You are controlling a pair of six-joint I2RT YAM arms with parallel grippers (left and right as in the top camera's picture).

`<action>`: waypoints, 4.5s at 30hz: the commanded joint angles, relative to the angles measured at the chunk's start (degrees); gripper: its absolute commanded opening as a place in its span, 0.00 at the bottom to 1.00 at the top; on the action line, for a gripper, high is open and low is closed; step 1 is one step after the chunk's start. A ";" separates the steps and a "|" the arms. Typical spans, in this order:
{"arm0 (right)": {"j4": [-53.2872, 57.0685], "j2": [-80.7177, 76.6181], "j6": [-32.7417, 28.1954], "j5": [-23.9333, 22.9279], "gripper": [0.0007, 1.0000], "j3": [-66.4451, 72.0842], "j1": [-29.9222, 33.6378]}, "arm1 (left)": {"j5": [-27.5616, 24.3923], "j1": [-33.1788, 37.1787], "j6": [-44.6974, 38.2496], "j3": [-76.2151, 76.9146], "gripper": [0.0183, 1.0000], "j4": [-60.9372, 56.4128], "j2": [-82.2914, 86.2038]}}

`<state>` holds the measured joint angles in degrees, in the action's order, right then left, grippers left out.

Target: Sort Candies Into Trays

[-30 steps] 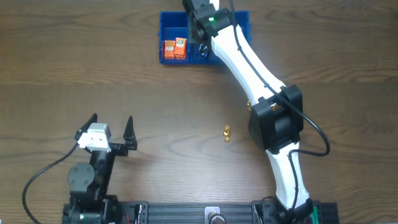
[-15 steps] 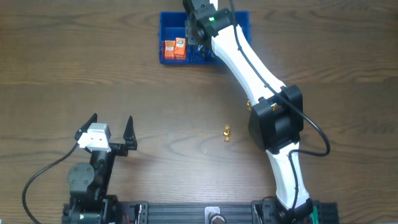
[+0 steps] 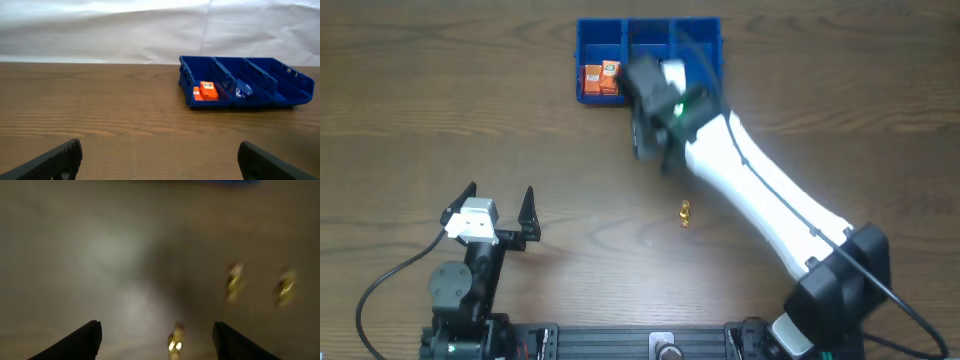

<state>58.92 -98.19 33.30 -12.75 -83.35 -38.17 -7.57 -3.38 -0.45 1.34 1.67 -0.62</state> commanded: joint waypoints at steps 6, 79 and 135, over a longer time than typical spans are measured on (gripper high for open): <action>-12.20 2.08 7.45 7.91 0.74 25.11 -0.28 | -1.25 0.37 -0.44 -1.07 1.00 2.01 0.35; -15.08 -14.27 -11.32 -2.23 0.11 -22.40 18.03 | -1.25 0.37 -0.46 -1.07 1.00 2.01 0.35; -33.44 -3.58 -7.80 5.79 0.49 29.90 21.53 | -1.25 0.37 -0.46 -1.07 1.00 2.01 0.35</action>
<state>25.74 -100.20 25.15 -6.63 -53.71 -16.82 -7.60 -3.36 -0.45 1.34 1.69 -0.60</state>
